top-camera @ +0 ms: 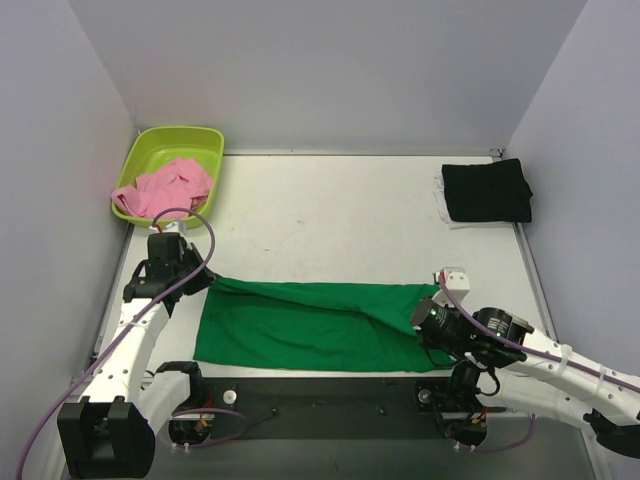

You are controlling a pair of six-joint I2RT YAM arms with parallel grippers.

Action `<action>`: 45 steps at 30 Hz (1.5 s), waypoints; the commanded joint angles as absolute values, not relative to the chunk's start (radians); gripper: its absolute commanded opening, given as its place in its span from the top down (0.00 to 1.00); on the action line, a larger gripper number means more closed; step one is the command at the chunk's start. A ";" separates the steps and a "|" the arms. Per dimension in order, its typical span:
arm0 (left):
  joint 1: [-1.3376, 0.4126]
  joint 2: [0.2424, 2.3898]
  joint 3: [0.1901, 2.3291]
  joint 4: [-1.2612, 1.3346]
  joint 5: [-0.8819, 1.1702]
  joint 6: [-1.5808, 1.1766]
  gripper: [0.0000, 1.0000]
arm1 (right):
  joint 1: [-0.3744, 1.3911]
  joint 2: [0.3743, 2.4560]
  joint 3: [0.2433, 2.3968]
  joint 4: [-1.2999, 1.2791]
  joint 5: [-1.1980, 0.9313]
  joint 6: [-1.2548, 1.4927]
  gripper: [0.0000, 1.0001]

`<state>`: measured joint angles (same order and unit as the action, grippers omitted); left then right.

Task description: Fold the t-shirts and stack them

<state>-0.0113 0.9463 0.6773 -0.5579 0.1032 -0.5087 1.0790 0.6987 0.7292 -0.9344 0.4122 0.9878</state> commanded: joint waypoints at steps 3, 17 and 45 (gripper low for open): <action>-0.006 0.928 0.683 -0.545 0.118 -0.500 1.00 | 1.149 0.718 0.713 -0.999 0.468 1.098 1.00; -0.006 0.928 0.676 -0.534 0.144 -0.499 0.94 | 1.256 0.778 0.729 -1.035 0.532 1.189 0.42; -0.073 1.207 0.795 -0.402 0.247 -0.588 0.18 | 0.609 1.202 0.765 -0.290 0.167 0.620 0.10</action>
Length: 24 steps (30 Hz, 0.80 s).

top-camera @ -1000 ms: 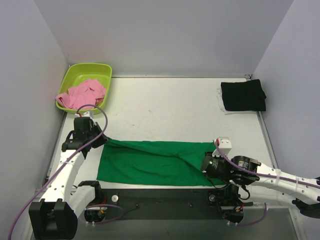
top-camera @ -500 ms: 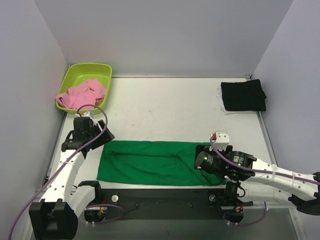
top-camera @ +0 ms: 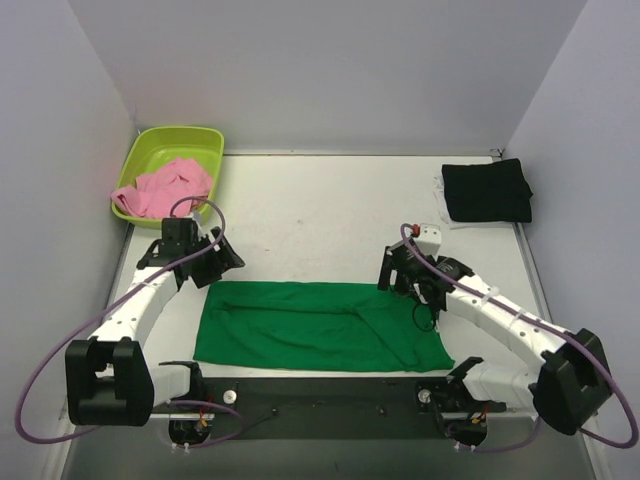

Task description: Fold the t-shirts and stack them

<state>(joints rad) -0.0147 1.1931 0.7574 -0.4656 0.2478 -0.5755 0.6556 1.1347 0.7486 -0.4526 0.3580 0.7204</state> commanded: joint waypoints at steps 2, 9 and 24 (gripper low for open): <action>-0.086 1.216 0.790 -0.408 0.224 -0.583 0.19 | 0.607 1.276 0.801 -0.276 0.117 0.604 0.13; -0.086 1.230 0.769 -0.405 0.212 -0.580 0.21 | 0.611 1.381 0.793 -0.216 0.032 0.621 0.41; -0.087 1.249 0.747 -0.376 0.224 -0.584 0.22 | 0.637 1.390 0.715 -0.193 0.011 0.641 0.77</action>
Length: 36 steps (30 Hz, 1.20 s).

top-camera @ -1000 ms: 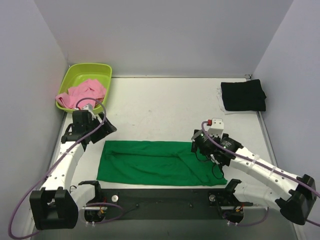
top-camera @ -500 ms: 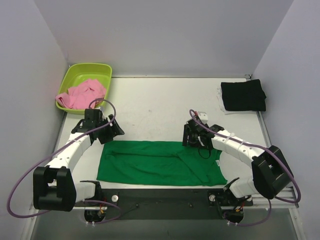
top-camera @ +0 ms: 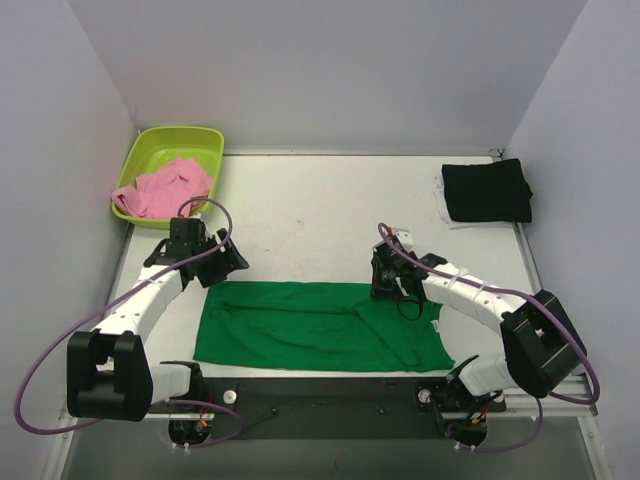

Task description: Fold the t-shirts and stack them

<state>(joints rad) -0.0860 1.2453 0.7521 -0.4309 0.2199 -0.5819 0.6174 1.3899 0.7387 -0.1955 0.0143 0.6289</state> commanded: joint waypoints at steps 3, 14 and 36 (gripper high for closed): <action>-0.087 1.244 0.747 -0.379 0.225 -0.584 0.22 | 0.653 1.390 0.703 -0.193 0.015 0.650 0.87; -0.086 1.236 0.736 -0.370 0.236 -0.587 0.22 | 0.791 1.327 0.689 -0.281 0.113 0.698 1.00; -0.086 1.227 0.736 -0.362 0.245 -0.584 0.23 | 0.842 1.334 0.719 -0.357 0.264 0.692 0.60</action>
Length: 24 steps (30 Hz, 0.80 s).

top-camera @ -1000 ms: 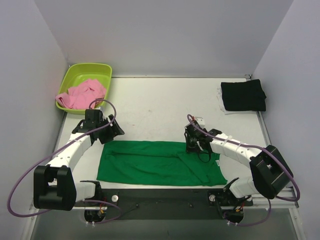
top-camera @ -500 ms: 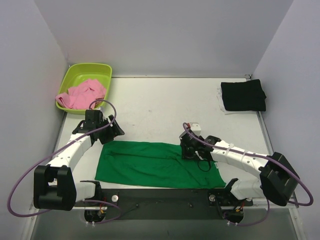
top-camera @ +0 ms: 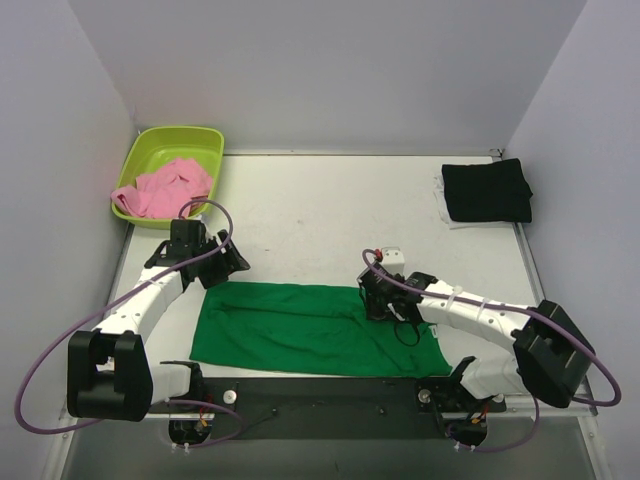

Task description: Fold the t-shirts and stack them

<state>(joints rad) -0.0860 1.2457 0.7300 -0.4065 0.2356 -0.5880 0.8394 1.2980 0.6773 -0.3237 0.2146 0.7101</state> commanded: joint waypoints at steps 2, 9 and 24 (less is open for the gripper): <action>-0.084 1.227 0.736 -0.364 0.247 -0.584 0.23 | 0.842 1.344 0.723 -0.351 0.262 0.690 0.61; -0.081 1.226 0.733 -0.361 0.249 -0.584 0.23 | 0.847 1.348 0.710 -0.336 0.247 0.703 0.86; -0.077 1.226 0.732 -0.354 0.252 -0.586 0.23 | 0.992 1.198 0.726 -0.466 0.311 0.793 1.00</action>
<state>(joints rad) -0.0837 1.2457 0.7296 -0.4007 0.2405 -0.5877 0.9073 1.2732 0.6903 -0.3561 0.2417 0.7273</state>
